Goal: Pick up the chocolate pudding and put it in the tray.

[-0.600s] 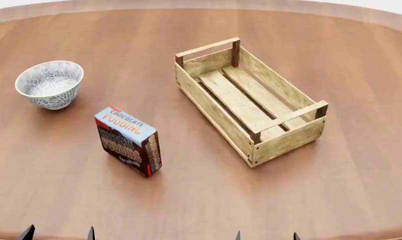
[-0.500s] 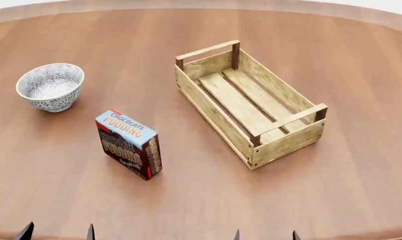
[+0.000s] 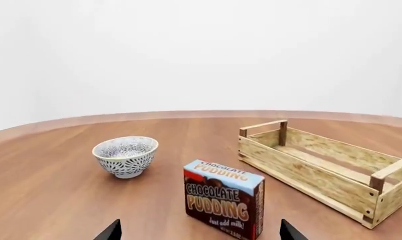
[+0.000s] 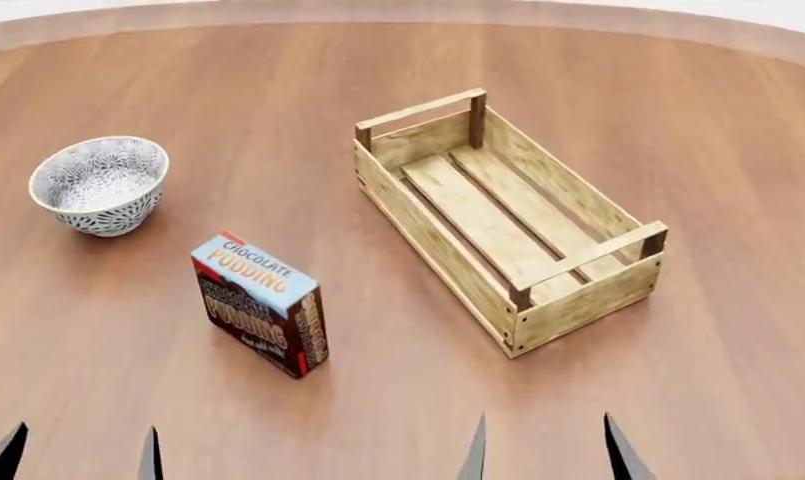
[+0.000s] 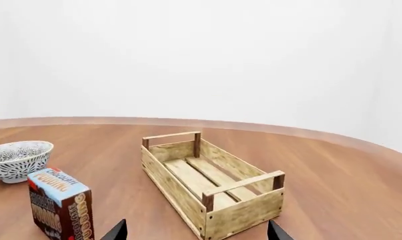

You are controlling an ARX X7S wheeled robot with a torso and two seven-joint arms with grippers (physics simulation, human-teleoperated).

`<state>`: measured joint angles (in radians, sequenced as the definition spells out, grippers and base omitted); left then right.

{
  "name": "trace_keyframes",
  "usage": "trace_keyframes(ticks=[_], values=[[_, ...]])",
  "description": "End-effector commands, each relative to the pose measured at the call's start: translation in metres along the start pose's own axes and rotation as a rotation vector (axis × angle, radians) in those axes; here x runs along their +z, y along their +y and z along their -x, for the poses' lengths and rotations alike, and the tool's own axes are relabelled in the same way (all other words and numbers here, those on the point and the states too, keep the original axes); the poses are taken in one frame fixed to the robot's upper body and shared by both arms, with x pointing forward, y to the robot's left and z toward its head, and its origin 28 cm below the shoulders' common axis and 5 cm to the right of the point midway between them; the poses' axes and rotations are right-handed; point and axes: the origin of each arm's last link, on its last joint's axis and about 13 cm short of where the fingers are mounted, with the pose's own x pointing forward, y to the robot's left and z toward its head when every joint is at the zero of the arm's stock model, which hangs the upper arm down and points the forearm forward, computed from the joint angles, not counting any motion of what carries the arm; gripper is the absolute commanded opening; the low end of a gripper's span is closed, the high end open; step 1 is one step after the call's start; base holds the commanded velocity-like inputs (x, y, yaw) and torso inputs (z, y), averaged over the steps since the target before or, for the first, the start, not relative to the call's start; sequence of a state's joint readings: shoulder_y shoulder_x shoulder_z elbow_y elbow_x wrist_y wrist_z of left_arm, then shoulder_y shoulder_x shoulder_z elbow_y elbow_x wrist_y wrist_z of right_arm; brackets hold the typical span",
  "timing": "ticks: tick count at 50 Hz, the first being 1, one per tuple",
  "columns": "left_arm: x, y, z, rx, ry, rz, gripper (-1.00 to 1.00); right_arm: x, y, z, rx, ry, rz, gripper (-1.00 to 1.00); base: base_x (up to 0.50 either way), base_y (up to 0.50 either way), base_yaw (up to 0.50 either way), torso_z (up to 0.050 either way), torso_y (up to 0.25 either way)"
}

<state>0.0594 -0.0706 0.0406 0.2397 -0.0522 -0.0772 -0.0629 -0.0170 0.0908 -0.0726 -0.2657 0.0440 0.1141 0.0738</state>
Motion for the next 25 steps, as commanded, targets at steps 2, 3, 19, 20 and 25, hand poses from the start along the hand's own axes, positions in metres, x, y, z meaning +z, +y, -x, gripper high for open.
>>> trace_keyframes(ticks=[2, 3, 19, 20, 25], values=[[0.0003, 0.0007, 0.0005, -0.002, -0.003, -0.002, 1.00, 0.0080, -0.0002, -0.0008, 0.005, -0.030, 0.004, 1.00, 0.29, 0.15, 0.00, 0.000, 0.000], [0.0025, 0.0008, 0.0008, -0.004, -0.001, 0.006, 1.00, 0.0082, 0.0005, -0.0006, 0.008, -0.031, 0.004, 1.00, 0.30, 0.16, 0.00, 0.000, 0.000], [0.0005, 0.0000, 0.0014, -0.006, 0.001, -0.003, 1.00, 0.0052, 0.0011, -0.0026, 0.008, -0.024, -0.006, 1.00, 0.37, 0.15, 0.00, 0.000, 0.000], [-0.0003, -0.0001, 0.0014, -0.006, 0.001, -0.004, 1.00, 0.0056, 0.0009, -0.0022, 0.008, -0.025, -0.007, 1.00, 0.41, 0.00, 0.00, 0.000, 0.000], [-0.0012, -0.0003, 0.0014, -0.007, 0.000, -0.004, 1.00, 0.0056, -0.0003, -0.0012, 0.001, -0.024, -0.012, 1.00, 0.41, 0.00, 0.00, 0.000, 0.000]])
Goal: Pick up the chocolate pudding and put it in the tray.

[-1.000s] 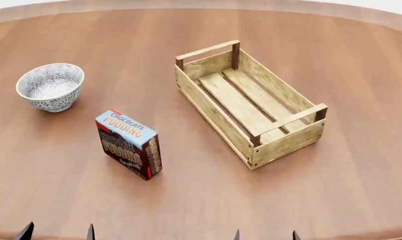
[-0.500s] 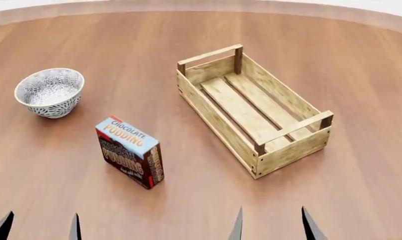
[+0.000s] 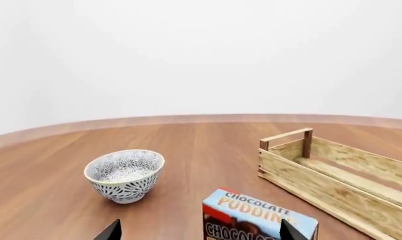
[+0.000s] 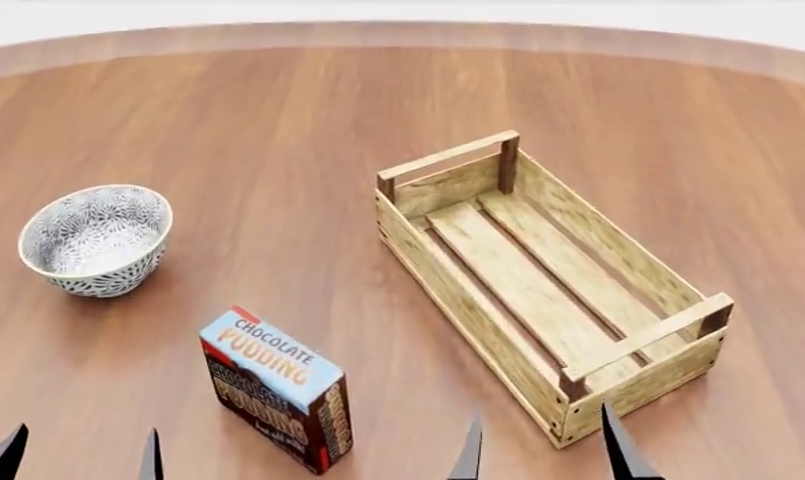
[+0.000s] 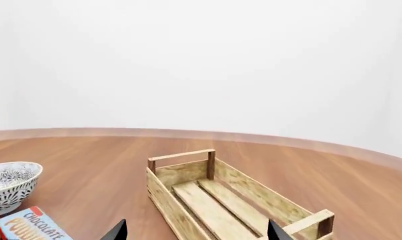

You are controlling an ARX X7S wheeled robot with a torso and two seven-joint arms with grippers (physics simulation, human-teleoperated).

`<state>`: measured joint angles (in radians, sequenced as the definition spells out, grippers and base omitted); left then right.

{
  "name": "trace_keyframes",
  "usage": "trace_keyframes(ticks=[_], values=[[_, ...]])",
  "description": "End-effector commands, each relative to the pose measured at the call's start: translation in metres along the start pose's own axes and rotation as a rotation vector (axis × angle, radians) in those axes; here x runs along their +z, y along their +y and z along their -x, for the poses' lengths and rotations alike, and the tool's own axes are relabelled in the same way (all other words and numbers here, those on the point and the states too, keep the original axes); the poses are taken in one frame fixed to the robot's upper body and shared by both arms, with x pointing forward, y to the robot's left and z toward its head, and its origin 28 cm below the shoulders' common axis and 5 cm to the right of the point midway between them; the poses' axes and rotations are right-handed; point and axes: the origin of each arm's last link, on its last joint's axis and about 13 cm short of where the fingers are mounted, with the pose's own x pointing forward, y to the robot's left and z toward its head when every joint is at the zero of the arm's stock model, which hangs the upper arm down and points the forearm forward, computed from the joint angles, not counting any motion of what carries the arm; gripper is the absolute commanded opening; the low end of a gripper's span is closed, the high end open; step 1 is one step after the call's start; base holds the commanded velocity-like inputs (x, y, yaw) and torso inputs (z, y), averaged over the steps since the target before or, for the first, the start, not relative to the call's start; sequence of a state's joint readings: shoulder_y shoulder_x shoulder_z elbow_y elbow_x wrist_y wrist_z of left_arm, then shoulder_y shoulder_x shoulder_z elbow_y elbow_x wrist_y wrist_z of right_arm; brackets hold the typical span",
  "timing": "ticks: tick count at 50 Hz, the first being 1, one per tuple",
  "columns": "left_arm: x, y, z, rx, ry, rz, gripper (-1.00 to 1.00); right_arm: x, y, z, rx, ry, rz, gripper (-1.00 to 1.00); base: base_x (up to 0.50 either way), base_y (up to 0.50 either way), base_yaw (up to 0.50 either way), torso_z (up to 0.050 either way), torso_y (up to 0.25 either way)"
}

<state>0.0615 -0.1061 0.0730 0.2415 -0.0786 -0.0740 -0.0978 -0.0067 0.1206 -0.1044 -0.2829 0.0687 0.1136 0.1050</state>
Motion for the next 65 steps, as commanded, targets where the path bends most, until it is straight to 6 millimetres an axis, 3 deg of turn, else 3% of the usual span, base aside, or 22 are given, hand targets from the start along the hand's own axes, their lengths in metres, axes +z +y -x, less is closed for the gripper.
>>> trace_keyframes(ticks=[1, 27, 33, 40, 57, 65], values=[[-0.001, -0.001, 0.000, -0.003, -0.001, -0.001, 1.00, 0.001, -0.001, 0.001, -0.007, -0.003, -0.010, 1.00, 0.41, 0.00, 0.00, 0.000, 0.000], [0.001, 0.000, 0.002, -0.005, -0.009, 0.001, 1.00, 0.005, 0.001, -0.002, -0.002, -0.009, -0.010, 1.00, 0.41, 0.00, 0.00, 0.000, 0.000], [0.003, 0.000, 0.002, -0.007, -0.013, 0.003, 1.00, 0.013, 0.005, -0.003, 0.044, 0.001, -0.053, 1.00, 0.00, 0.00, 0.00, 0.000, 0.000], [0.005, 0.000, 0.002, -0.004, -0.016, 0.007, 1.00, 0.008, 0.004, 0.008, 0.123, 0.051, -0.074, 1.00, 0.00, 0.00, 0.00, 0.000, 0.000], [0.005, 0.000, 0.002, -0.009, -0.021, 0.001, 1.00, -0.009, -0.007, 0.061, 0.257, 0.072, -0.092, 1.00, 0.00, 0.00, 0.00, 0.000, 0.000], [0.004, -0.001, 0.003, -0.012, -0.020, -0.001, 1.00, -0.008, -0.010, 0.075, 0.293, 0.076, -0.099, 1.00, 0.00, 0.00, 0.00, 0.000, 0.000]])
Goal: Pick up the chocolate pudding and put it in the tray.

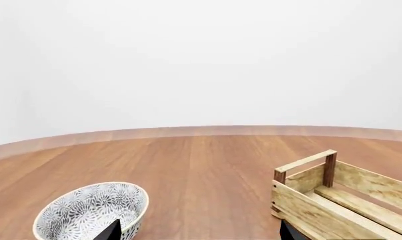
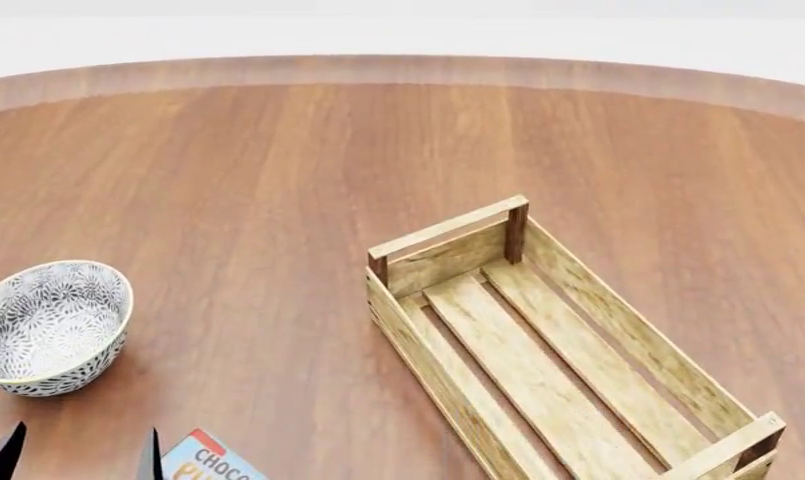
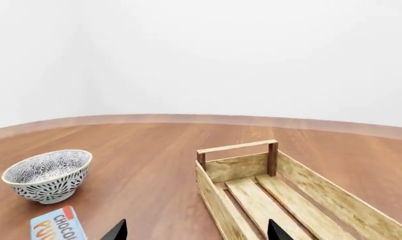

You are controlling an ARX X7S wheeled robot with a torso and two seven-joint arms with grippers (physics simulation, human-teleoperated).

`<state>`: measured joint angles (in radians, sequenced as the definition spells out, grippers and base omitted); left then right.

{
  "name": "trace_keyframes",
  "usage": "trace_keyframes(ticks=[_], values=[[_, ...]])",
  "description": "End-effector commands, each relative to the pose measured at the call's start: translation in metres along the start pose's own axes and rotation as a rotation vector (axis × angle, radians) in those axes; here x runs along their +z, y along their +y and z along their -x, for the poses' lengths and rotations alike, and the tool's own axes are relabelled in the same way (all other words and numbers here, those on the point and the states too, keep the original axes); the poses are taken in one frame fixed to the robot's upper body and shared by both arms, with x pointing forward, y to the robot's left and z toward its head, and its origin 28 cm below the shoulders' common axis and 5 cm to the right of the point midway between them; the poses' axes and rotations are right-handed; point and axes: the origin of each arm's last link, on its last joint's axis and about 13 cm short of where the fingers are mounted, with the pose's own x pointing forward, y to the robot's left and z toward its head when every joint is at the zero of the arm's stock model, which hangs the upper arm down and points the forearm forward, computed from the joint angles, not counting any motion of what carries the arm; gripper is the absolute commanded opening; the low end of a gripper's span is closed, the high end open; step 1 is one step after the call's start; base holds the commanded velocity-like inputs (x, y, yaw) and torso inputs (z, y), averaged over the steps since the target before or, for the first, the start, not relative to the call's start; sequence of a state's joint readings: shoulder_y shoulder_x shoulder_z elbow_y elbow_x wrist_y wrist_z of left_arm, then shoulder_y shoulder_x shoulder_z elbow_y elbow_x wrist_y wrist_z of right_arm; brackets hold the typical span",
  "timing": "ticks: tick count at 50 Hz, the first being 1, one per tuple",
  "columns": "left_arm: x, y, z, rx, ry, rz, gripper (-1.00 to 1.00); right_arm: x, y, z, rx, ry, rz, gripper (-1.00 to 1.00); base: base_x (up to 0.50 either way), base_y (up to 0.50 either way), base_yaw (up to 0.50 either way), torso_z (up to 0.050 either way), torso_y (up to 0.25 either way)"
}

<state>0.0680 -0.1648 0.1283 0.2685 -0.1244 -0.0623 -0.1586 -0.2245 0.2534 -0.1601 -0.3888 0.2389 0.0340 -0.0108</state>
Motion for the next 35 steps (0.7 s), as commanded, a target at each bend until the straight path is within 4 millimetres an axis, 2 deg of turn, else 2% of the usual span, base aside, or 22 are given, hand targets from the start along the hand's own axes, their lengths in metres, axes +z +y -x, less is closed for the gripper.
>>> trace_keyframes(ticks=[1, 16, 35], values=[[0.000, 0.000, 0.000, -0.002, -0.001, -0.003, 1.00, -0.003, 0.000, 0.024, 0.070, 0.012, -0.003, 1.00, 0.00, 0.00, 0.00, 0.000, 0.000], [-0.002, -0.002, 0.001, -0.009, 0.004, -0.008, 1.00, 0.013, -0.004, 0.038, 0.125, 0.012, 0.005, 1.00, 0.00, 0.00, 0.00, 0.000, 0.000], [-0.001, -0.003, 0.001, -0.014, 0.002, -0.009, 1.00, -0.006, 0.002, 0.044, 0.214, 0.098, 0.019, 1.00, 0.00, 0.00, 0.00, 0.000, 0.000]])
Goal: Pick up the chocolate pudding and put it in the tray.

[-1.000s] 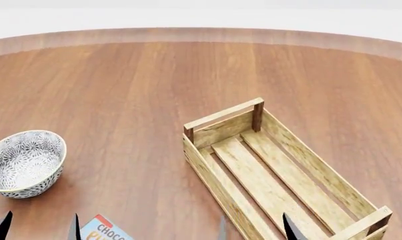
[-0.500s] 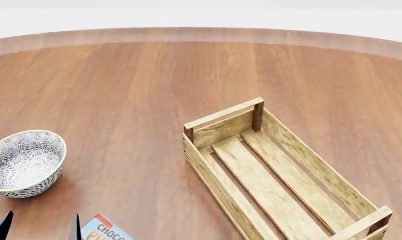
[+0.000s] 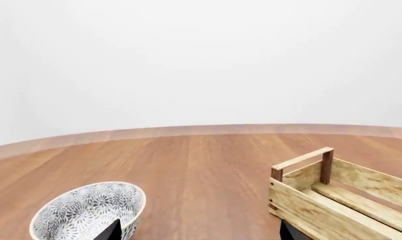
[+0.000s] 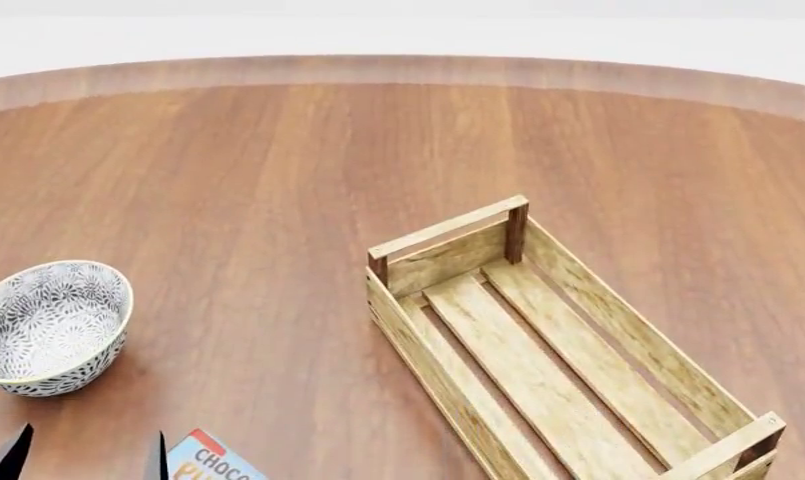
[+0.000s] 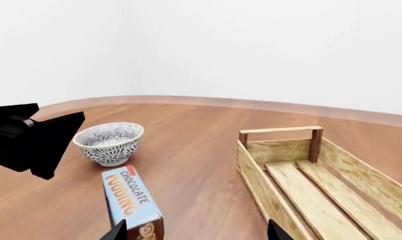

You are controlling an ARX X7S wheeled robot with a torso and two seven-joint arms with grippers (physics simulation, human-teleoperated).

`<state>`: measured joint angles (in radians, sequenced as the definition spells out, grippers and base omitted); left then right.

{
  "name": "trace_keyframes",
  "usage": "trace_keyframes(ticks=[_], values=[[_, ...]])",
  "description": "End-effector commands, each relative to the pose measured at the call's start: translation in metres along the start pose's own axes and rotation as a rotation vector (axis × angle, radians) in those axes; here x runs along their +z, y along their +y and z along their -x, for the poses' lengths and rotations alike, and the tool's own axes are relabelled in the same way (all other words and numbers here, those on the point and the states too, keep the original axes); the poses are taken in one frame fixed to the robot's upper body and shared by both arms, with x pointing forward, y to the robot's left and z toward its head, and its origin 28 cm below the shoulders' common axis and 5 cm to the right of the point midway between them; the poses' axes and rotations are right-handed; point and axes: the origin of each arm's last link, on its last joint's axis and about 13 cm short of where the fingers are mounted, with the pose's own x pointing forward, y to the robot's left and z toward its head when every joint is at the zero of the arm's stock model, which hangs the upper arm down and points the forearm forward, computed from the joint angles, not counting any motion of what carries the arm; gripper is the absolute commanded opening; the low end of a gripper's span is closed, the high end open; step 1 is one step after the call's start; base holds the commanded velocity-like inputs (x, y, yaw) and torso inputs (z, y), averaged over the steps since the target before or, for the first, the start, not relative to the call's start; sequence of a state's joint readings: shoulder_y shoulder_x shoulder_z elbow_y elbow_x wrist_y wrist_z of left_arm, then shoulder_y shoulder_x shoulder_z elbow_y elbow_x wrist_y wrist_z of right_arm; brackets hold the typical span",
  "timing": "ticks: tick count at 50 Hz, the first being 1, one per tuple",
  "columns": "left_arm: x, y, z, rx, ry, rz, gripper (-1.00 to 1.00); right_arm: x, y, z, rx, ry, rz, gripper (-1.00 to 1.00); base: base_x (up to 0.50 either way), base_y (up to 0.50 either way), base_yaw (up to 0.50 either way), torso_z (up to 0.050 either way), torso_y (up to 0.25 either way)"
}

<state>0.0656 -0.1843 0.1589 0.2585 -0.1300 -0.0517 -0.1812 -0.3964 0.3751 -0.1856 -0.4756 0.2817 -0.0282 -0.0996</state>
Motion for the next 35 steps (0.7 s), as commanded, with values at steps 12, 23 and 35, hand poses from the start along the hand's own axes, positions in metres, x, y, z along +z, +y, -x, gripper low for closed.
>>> trace_keyframes(ticks=[12, 23, 35], values=[[0.000, -0.001, 0.000, -0.005, -0.002, -0.004, 1.00, -0.023, 0.006, -0.005, 0.079, 0.091, 0.031, 1.00, 0.00, 0.00, 0.00, 0.000, 0.000], [0.000, -0.001, 0.001, -0.005, -0.004, -0.006, 1.00, -0.029, 0.008, -0.014, 0.106, 0.118, 0.039, 1.00, 0.00, 0.00, 0.00, 0.000, 0.000], [-0.001, -0.002, 0.001, -0.010, -0.003, -0.008, 1.00, -0.032, 0.006, -0.027, 0.177, 0.134, 0.092, 1.00, 0.00, 0.00, 0.00, 0.000, 0.000]])
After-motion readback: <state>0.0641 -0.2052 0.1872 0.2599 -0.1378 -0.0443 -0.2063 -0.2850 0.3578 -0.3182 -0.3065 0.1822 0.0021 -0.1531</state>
